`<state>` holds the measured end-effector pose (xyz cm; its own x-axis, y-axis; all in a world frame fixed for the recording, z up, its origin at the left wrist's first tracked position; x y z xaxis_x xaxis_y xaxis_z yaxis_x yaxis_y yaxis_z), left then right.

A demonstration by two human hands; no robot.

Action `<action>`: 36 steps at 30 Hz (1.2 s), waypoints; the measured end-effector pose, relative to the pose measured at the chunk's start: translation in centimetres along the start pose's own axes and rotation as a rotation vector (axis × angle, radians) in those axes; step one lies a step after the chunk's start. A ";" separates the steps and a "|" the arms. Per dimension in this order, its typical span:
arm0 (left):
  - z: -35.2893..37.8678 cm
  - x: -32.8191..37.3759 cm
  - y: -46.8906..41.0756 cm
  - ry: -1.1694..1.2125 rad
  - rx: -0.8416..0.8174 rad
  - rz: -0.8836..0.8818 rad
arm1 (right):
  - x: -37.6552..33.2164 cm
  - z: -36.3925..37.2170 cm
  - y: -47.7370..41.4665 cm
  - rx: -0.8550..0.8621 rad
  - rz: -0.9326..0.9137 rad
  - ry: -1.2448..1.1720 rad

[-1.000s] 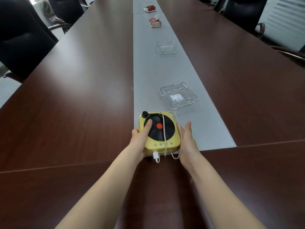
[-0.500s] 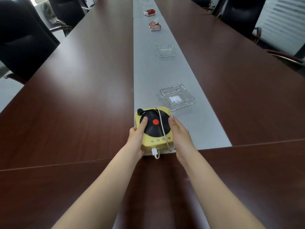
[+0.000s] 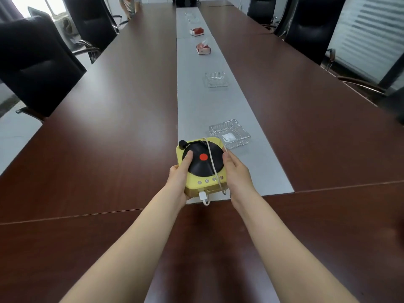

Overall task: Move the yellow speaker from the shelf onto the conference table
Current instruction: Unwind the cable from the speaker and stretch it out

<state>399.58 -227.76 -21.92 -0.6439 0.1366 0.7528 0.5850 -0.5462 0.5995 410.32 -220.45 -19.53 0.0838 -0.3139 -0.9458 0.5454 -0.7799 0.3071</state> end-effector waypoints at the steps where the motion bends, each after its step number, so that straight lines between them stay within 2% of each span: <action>1: 0.0 0.1 0.3 0.000 -0.011 0.004 | -0.3 -0.1 0.3 0.005 0.008 -0.006; 10: -0.1 0.3 2.5 0.046 -0.089 -0.034 | -3.5 -2.4 1.0 0.027 0.037 -0.025; 13: 0.2 0.3 3.1 0.042 -0.121 -0.042 | -4.7 -4.3 0.5 0.121 0.066 -0.086; 21: 1.1 -0.1 3.4 0.044 -0.166 -0.033 | -4.0 -11.8 -1.9 0.329 0.192 -0.445; 27: 1.4 -0.5 3.0 0.058 -0.178 -0.036 | -0.5 -17.1 -3.6 0.483 0.284 -0.436; 30: 1.7 -0.8 2.7 0.067 -0.182 -0.030 | 1.5 -19.2 -4.2 0.575 0.312 -0.216; 34: 1.8 -1.2 2.2 0.070 -0.178 -0.022 | 4.4 -20.4 -4.3 0.555 0.183 0.489; 36: 1.7 -1.4 2.0 0.066 -0.169 -0.018 | 5.7 -20.6 -3.9 0.519 0.130 0.719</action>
<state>402.46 -227.59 -21.31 -0.6878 0.0956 0.7196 0.4858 -0.6759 0.5542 425.91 -208.05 -28.29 0.7159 -0.1374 -0.6845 0.0639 -0.9634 0.2602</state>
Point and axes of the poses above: each hand's wrist, its own y-axis away from the middle knuckle, its own z-axis out of the palm, x = y × z, the point moved 1 cm from there along -y, towards the middle knuckle
